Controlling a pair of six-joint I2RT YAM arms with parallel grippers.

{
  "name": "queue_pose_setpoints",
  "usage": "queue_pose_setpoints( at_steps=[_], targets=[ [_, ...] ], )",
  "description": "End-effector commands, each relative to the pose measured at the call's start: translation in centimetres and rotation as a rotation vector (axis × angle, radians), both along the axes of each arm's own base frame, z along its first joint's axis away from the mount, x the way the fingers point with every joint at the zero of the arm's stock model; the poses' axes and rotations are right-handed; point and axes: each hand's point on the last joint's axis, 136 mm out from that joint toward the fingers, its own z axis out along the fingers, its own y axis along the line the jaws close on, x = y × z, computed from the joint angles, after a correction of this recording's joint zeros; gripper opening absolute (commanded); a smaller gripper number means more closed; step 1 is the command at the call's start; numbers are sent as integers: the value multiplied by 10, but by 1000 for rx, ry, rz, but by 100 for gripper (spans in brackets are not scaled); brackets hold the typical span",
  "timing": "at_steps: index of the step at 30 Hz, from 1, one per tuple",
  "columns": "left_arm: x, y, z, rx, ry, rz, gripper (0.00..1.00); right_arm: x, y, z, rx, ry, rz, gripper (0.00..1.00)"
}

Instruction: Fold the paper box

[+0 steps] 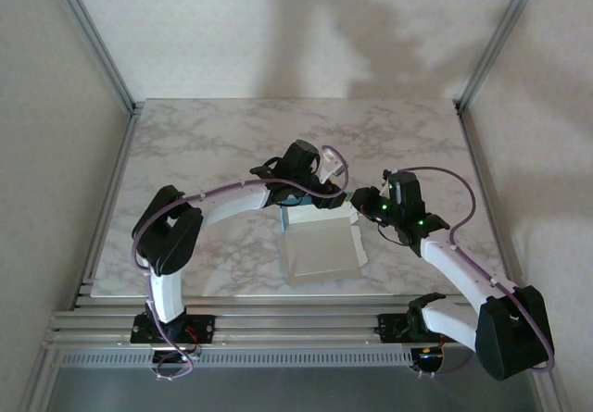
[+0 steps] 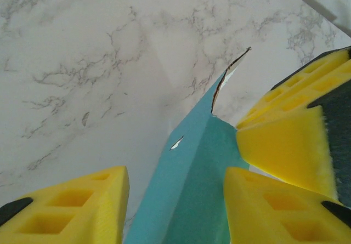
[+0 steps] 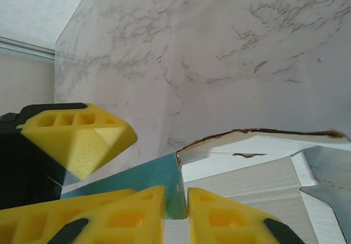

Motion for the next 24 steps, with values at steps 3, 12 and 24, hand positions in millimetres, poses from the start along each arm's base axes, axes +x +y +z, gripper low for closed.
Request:
queue_pose_setpoints(
  at_steps=[3,12,24],
  targets=[
    [-1,0,-7,17,23,-38,49,-8,-1,-4,-15,15,10,20],
    [-3,0,-11,18,40,-40,49,-9,-7,21,-90,-51,70,34],
    [-3,1,-14,17,48,-40,48,-6,-57,45,-455,-26,143,47]
  ],
)
